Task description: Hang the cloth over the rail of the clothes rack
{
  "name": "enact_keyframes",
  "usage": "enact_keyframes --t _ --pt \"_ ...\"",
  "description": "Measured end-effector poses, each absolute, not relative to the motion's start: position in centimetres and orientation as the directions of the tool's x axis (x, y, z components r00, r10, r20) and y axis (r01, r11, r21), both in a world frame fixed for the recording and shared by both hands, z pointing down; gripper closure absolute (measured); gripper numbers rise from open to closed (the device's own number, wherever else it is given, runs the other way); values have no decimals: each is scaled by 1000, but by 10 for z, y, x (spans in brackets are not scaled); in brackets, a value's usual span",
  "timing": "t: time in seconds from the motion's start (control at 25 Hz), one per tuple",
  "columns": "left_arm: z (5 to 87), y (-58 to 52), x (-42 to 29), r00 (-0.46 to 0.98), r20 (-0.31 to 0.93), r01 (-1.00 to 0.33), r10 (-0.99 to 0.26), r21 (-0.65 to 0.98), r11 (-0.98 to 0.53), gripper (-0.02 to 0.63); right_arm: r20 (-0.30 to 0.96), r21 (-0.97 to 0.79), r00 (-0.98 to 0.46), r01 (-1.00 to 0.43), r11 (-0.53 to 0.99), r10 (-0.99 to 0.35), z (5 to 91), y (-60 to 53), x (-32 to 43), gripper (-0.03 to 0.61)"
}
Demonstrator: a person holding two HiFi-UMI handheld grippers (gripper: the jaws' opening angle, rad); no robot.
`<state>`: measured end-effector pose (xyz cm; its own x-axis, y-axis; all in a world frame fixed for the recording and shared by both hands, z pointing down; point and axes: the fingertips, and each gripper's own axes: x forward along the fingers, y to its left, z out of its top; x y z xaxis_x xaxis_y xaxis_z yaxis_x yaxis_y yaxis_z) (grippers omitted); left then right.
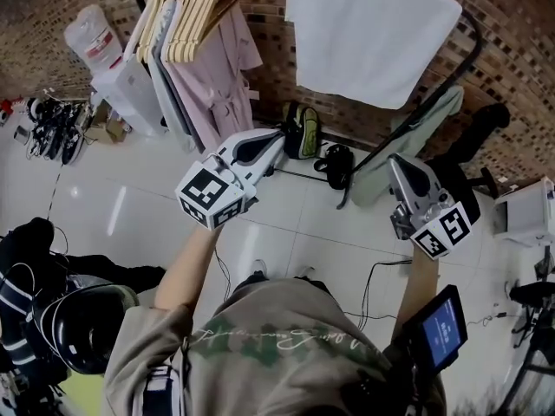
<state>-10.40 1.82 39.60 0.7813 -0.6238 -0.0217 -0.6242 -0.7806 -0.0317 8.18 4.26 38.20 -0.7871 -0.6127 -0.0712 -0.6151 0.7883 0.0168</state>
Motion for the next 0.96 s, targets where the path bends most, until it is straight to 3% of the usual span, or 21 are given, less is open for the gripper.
enact_keyframes --t 0.48,0.96 --pt "387 15 -95 794 -109 -597 -598 44 -801 609 -70 12 -755 -655 756 -653 394 36 85 572" --pt "384 19 -94 769 -113 -627 -629 59 -777 609 -84 -5 -754 -654 757 -652 390 40 92 572"
